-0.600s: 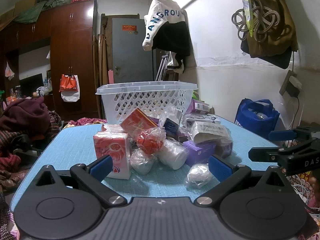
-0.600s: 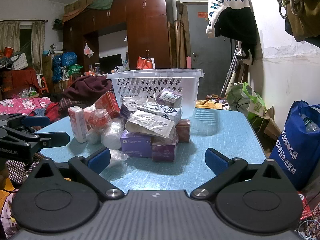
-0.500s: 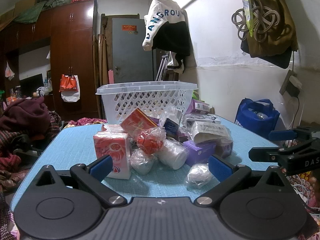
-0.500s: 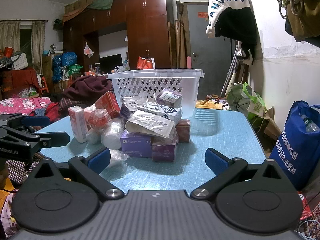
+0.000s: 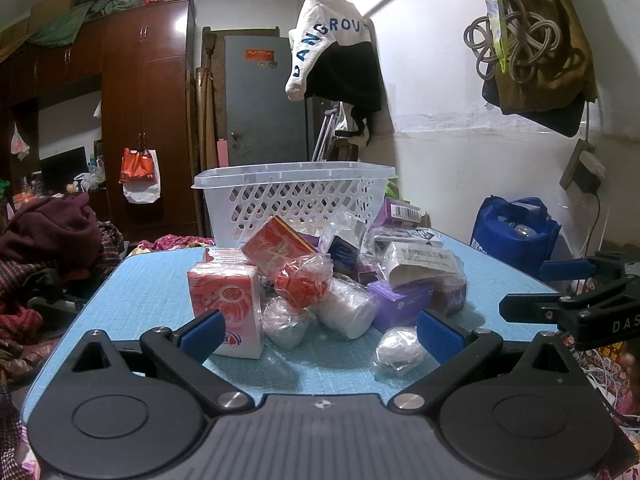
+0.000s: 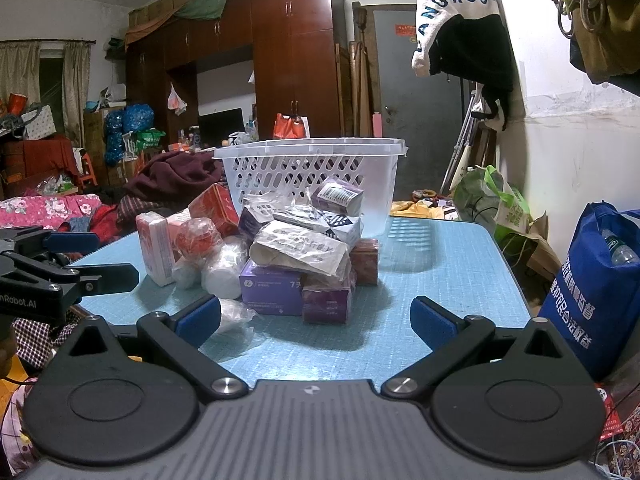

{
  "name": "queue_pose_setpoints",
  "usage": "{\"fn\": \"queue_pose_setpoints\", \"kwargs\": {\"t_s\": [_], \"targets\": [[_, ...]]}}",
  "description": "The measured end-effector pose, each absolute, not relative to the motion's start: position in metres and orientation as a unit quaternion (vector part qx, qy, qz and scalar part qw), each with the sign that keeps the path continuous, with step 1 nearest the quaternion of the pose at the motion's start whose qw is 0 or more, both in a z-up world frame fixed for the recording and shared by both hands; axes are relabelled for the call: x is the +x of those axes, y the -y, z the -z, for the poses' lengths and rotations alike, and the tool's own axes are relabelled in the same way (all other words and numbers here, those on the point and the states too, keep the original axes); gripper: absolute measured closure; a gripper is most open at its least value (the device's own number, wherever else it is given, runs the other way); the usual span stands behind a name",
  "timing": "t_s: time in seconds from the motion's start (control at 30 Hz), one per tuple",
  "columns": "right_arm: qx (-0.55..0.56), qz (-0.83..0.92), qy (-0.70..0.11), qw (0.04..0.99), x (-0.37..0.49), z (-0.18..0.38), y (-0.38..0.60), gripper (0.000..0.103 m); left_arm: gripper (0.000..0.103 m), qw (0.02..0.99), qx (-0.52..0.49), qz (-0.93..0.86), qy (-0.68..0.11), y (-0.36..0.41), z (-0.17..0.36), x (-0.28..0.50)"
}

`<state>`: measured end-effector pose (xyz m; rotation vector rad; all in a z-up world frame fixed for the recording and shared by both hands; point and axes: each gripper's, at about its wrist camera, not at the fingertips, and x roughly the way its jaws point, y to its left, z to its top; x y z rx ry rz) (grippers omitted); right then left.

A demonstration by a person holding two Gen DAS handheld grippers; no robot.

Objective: Organize objects

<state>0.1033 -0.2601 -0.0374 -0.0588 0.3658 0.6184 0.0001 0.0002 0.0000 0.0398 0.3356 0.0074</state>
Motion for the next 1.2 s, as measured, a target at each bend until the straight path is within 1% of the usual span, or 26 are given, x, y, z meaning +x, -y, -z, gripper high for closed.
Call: {"fn": "queue_pose_setpoints", "kwargs": {"t_s": [1.2], "targets": [[-0.028,-0.299,-0.178,0.937,0.1024,0.0366,0.2636,0.000,0.000,0.986,0.020,-0.005,-0.167,-0.0013,0.0014,0.0006]]}}
